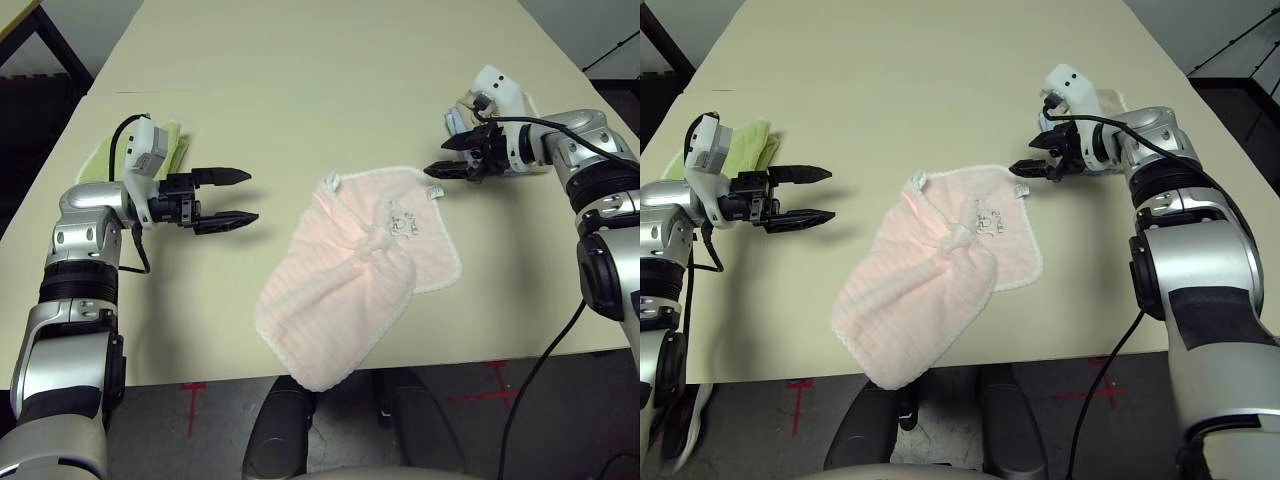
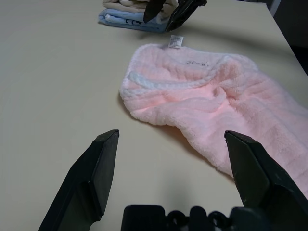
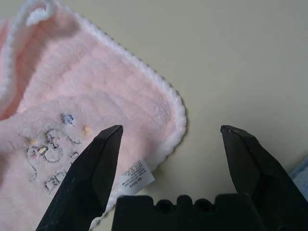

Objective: Fold the towel and set it aside.

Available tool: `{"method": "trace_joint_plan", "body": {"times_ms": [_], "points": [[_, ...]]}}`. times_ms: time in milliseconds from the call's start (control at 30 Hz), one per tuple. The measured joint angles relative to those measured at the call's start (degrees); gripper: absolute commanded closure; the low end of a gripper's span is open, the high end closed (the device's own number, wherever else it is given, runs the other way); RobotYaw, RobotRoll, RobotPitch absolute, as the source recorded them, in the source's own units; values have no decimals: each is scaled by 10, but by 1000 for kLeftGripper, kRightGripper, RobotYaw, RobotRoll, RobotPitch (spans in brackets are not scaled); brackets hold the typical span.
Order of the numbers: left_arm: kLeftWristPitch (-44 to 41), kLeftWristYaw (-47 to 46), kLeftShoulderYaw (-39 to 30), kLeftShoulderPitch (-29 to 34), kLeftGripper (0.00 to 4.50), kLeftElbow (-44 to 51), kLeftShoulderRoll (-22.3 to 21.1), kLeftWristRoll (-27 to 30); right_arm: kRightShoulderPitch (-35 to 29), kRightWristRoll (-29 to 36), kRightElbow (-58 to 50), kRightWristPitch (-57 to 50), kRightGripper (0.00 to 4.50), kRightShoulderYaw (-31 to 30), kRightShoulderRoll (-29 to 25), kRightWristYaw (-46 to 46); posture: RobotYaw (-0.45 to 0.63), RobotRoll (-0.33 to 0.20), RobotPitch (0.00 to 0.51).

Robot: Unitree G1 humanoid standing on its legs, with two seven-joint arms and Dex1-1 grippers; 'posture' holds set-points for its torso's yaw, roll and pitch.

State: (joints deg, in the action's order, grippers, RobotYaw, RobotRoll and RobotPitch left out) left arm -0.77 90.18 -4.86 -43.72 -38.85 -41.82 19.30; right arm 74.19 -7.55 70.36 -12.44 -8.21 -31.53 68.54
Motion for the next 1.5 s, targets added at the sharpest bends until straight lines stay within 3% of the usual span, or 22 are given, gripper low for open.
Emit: {"method": "trace_joint_plan", "body": {"times_ms": [467,900,1133,1300,1500], "points": [[-11,-20,-3,21,38,39,1,3,-4,-39,34,23,43,-12,51,-98,128,0,262],[-30,-26,-6,37,0,66,1,12,-5,-34,36,24,4493,2,60,-105,114,0,256],[-39,-33,-6,40,0,70,5,15,13,28,29,33,4493,79,52,-105,77,0,240],[-74,-77,-8,40,0,88,34,22,20,81,-7,93,4493,132,50,-105,65,0,228],[-105,-105,-9,40,0,99,41,30,27,99,-61,203,4493,136,57,-73,48,0,217]]}}
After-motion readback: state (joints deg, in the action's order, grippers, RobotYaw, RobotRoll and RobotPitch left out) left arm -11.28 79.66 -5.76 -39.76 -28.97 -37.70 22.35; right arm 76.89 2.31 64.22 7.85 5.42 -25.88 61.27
